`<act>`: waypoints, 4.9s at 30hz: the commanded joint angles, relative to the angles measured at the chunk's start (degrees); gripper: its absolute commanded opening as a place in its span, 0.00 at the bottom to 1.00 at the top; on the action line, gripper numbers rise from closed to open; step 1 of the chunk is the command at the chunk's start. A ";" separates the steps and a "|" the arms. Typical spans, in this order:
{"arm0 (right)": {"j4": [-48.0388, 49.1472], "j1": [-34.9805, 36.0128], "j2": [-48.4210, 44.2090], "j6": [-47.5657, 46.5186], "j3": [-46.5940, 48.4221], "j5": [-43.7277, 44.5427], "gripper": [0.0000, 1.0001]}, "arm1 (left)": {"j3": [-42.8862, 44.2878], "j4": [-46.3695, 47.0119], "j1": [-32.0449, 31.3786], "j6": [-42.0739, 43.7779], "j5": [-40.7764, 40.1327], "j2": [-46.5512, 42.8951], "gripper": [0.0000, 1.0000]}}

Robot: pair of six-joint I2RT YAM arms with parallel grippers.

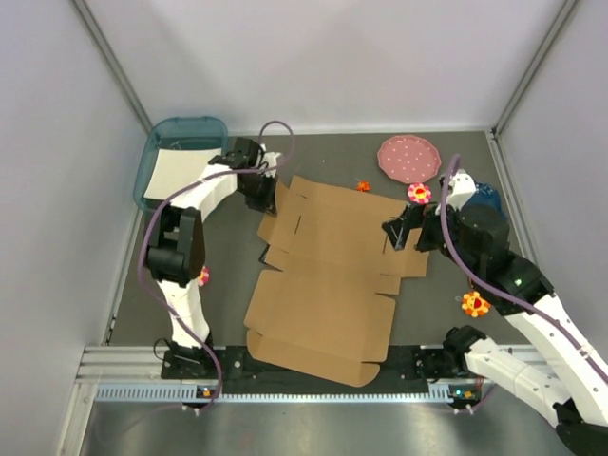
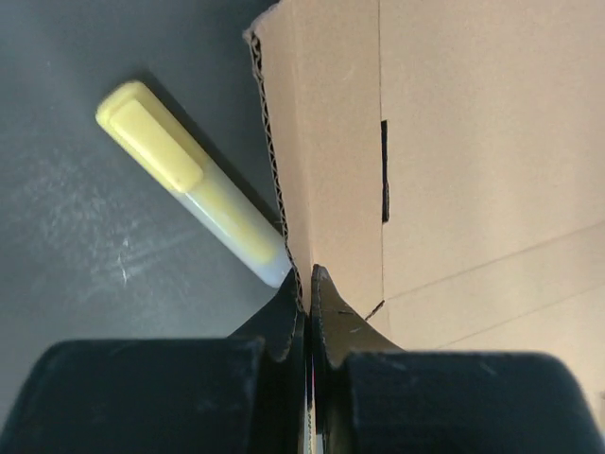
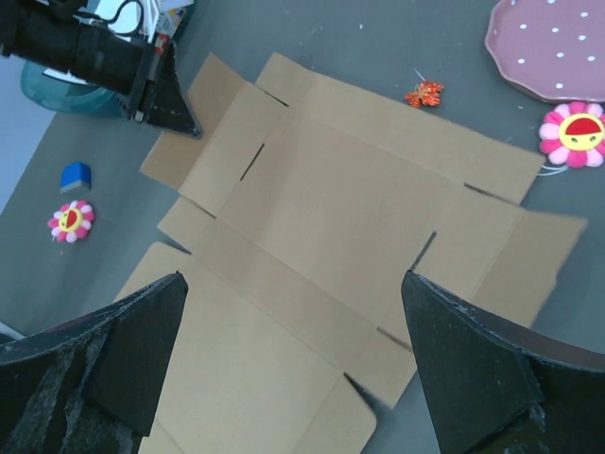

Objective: Fold the paper box

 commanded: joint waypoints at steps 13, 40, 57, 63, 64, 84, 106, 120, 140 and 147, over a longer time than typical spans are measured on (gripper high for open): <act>9.06 0.21 6.63 3.95 -0.45 -0.10 0.95 | -44.27 45.93 -10.87 -9.55 -23.76 -29.43 0.00; 26.56 -14.82 48.99 -20.92 17.74 -38.58 0.89 | -43.93 45.07 -15.52 -3.78 -28.86 -31.81 0.00; 22.86 -15.79 63.77 -22.69 24.96 -43.60 0.82 | -53.42 56.32 -20.89 -5.27 -37.56 -37.34 0.00; 23.22 -15.00 65.00 -23.21 23.11 -44.39 0.79 | -52.81 55.36 -21.06 -5.44 -38.70 -36.82 0.00; 23.13 -14.73 65.18 -23.21 23.11 -43.78 0.77 | -52.81 55.18 -21.06 -5.53 -38.88 -36.91 0.00; 20.05 -8.93 65.89 -27.08 24.17 -35.26 0.24 | -51.14 52.11 -21.06 -8.17 -40.73 -36.73 0.00; 24.27 -7.61 55.78 -32.00 16.08 -31.55 0.00 | -38.93 46.73 -14.48 -16.77 -26.16 -43.68 0.72; 21.73 -7.61 56.13 -32.09 16.69 -39.55 0.00 | -33.57 68.37 -4.89 -12.57 9.46 -27.15 0.62; 10.91 -11.21 61.84 -34.64 28.55 -47.99 0.00 | -29.35 68.89 -1.99 -7.90 13.93 -17.58 0.65; 10.82 -11.30 63.95 -34.37 29.62 -48.43 0.00 | -28.29 72.05 -1.99 -10.27 17.27 -15.81 0.59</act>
